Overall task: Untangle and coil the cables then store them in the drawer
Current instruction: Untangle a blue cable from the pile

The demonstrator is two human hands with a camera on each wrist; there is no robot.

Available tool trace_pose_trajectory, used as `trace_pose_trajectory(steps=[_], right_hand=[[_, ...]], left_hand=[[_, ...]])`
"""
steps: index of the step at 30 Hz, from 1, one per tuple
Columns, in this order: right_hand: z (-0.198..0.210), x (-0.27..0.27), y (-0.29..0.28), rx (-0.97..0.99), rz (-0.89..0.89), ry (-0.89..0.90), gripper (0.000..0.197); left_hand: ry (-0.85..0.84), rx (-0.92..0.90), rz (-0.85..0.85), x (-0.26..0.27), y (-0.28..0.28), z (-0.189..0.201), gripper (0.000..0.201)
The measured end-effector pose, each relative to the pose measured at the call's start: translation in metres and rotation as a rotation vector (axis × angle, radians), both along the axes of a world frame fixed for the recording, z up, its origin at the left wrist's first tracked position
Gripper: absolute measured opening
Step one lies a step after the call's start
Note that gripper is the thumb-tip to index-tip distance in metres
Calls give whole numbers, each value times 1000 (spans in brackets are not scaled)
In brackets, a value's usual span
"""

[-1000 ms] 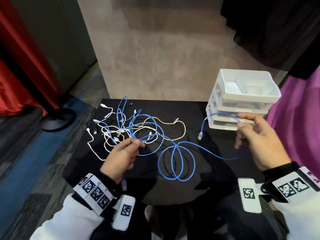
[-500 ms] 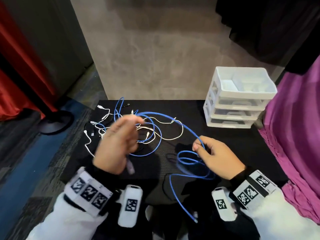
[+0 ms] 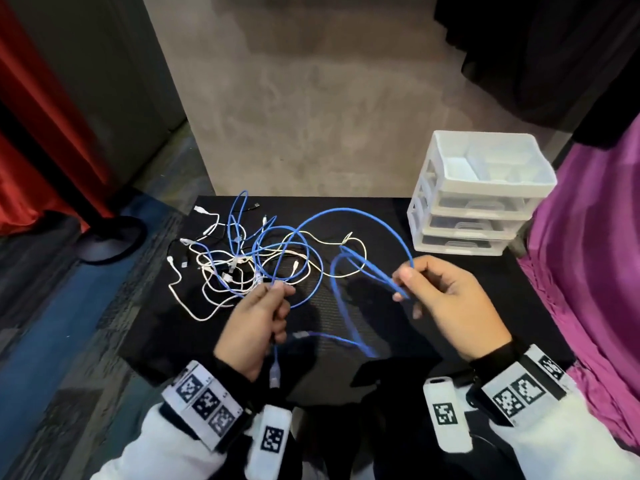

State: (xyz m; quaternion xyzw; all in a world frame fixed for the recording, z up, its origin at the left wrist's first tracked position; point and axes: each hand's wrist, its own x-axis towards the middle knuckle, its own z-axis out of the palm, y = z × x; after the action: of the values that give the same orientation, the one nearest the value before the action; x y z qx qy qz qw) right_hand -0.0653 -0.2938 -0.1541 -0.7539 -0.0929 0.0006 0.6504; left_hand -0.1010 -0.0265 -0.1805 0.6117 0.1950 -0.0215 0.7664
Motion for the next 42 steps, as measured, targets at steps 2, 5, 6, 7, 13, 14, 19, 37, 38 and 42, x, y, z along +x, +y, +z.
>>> trace_pose_trajectory(steps=[2, 5, 6, 7, 13, 14, 19, 37, 38, 42], right_hand=[[6, -5, 4, -97, 63, -55, 15], [5, -14, 14, -132, 116, -97, 12], [3, -16, 19, -157, 125, -132, 11], [0, -18, 23, -208, 131, -183, 11], [-19, -29, 32, -436, 343, -253, 6], [-21, -31, 32, -423, 358, -239, 6], [-20, -36, 31, -421, 346, -224, 11], [10, -9, -47, 321, -19, 132, 25], [11, -5, -55, 325, -66, 142, 23], [5, 5, -55, 320, -154, 139, 25]], left_hand=[[31, -64, -44, -6, -14, 2, 29], [88, -161, -180, -13, -33, 11, 55], [90, -171, -208, -15, -38, 12, 64], [79, -176, -218, -16, -41, 14, 72], [-141, -41, -161, -23, -41, 17, 59], [-155, -38, -191, -25, -42, 20, 54], [-174, -179, -284, -33, -45, 30, 30], [-133, 253, 10, 10, 42, -9, 25], [-167, 363, -22, 9, 47, -11, 21], [-192, 557, -57, 11, 47, -23, 20]])
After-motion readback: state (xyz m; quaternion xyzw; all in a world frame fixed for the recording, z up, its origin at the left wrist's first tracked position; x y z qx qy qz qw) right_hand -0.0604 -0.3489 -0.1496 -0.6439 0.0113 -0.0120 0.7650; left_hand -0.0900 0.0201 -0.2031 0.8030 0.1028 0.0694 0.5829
